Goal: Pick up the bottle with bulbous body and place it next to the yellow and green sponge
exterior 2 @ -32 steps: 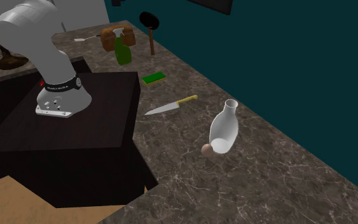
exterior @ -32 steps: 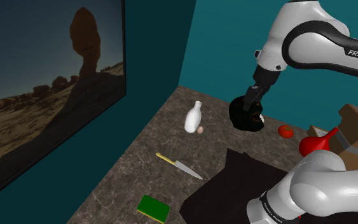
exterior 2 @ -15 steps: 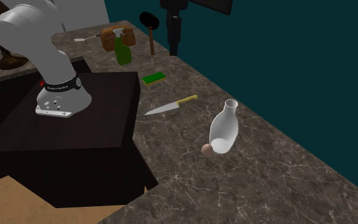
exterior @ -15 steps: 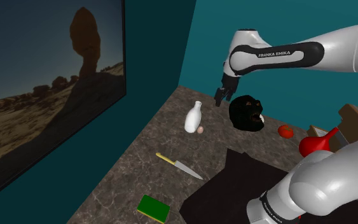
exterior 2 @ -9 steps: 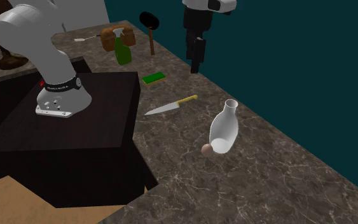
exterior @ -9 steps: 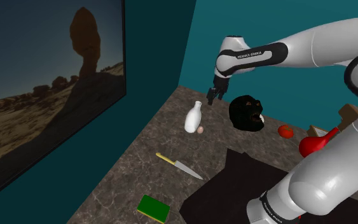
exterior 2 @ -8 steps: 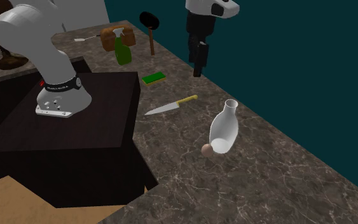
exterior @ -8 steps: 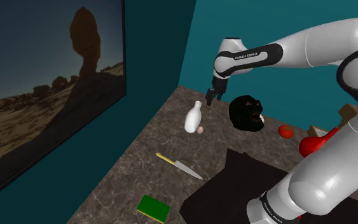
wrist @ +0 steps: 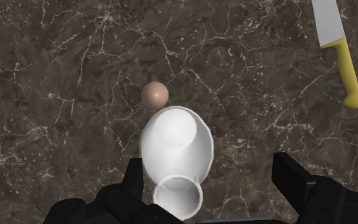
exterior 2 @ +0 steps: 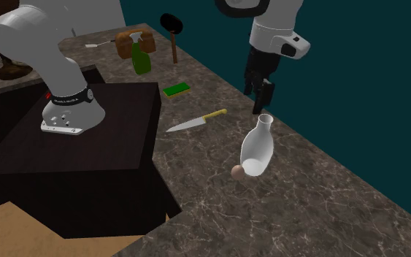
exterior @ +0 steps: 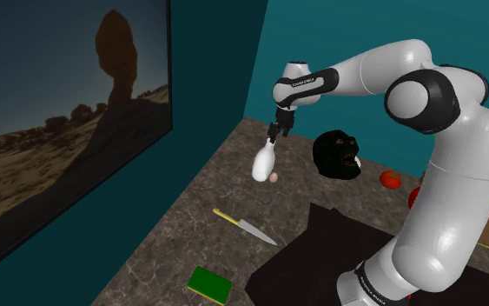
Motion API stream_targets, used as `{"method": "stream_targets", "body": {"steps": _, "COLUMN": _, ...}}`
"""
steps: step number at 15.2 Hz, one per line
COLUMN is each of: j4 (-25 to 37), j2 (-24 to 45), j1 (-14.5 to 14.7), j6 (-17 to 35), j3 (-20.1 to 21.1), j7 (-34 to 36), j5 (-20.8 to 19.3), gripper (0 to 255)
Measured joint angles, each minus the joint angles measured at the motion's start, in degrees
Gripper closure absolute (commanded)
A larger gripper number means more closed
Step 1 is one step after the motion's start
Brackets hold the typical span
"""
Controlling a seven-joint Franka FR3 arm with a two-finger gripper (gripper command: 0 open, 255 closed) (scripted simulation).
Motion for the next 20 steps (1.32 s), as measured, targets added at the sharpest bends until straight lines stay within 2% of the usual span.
{"method": "stream_targets", "body": {"steps": 5, "j4": 9.3, "j2": 9.3, "j1": -1.9, "j6": -0.3, "j3": 0.5, "j7": -2.0, "j5": 1.9, "gripper": 0}}
{"method": "stream_targets", "body": {"steps": 12, "j4": 8.6, "j2": 12.4, "j1": -2.2, "j6": 3.4, "j3": 0.9, "j7": -2.2, "j5": 2.5, "gripper": 0}}
{"method": "stream_targets", "body": {"steps": 18, "j4": 8.6, "j2": 12.7, "j1": -2.2, "j6": 3.8, "j3": 0.9, "j7": -2.2, "j5": 2.6, "gripper": 0}}
{"method": "stream_targets", "body": {"steps": 19, "j4": 8.6, "j2": 12.7, "j1": -2.2, "j6": 3.8, "j3": 0.9, "j7": -2.2, "j5": 2.6, "gripper": 255}}
{"method": "stream_targets", "body": {"steps": 20, "j4": 8.6, "j2": 12.7, "j1": -2.2, "j6": 3.8, "j3": 0.9, "j7": -2.2, "j5": 2.6, "gripper": 255}}
